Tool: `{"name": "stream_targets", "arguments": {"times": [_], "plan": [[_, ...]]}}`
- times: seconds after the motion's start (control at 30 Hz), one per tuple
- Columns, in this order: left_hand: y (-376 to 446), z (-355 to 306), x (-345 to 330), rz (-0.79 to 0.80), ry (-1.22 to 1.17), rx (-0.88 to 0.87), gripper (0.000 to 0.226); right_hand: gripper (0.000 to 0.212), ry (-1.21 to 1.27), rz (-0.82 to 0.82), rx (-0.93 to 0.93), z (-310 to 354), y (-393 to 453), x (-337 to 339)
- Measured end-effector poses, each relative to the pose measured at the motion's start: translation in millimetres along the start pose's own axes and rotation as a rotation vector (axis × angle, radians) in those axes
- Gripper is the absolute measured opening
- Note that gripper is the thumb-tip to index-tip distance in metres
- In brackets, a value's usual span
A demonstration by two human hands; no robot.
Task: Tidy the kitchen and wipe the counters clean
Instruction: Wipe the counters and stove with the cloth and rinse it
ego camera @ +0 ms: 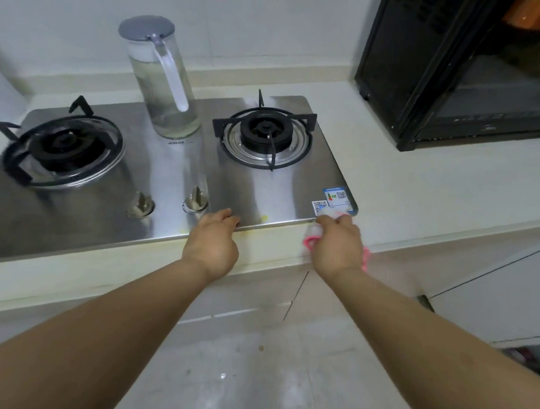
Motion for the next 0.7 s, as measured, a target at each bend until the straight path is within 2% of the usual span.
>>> {"name": "stream_targets", "arguments": {"times": [0.07,0.13,0.23,0.27,0.33,0.4,0.43,0.53,0.63,0.7], "plan": [[-1.0,14.5,5.1,-0.041,0.014,0.022,0.061,0.037,0.088,0.051,0.141,56.2,-19.7,-18.2],[-4.4,29.5,9.9,-0.049,0.031,0.054,0.061,0.042,0.125,0.085,0.202,85.4,-32.1,-24.5],[-6.2,38.4,15.8,-0.047,0.031,0.086,0.06,0.039,0.173,0.121,0.282,69.0,-31.1,-18.1],[-6.6,38.6,17.3,-0.042,0.033,0.085,0.059,0.035,0.186,0.086,0.24,51.0,-24.1,-8.8],[-9.3,40.8,19.5,-0.034,0.043,0.081,0.058,0.026,0.206,-0.022,0.003,4.9,-0.8,14.4],[-14.5,50.5,22.2,-0.04,0.049,0.102,0.06,0.036,0.186,-0.085,-0.183,-17.6,19.4,22.6],[-17.7,56.6,23.7,-0.051,0.053,0.114,0.06,0.042,0.127,-0.07,-0.166,-12.6,25.3,13.5],[-25.8,77.7,31.1,-0.093,0.072,0.155,0.059,0.047,0.171,-0.002,0.112,64.9,4.4,-21.1],[-34.5,93.9,33.1,-0.081,0.117,0.189,0.057,0.049,0.304,0.166,0.4,156.8,-51.2,-47.8],[-35.3,97.9,33.7,-0.065,0.136,0.182,0.055,0.042,0.413,0.285,0.548,185.5,-71.3,-52.6]]}}
Point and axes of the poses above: each hand's wrist, its own y-axis towards the middle knuckle, its own x-axis out of the back of the hand, z = x × y, the point moved 7 cm from there along y, towards the middle knuckle, and after that the axes turned 11 degrees about -z, right-handed, at the moved point
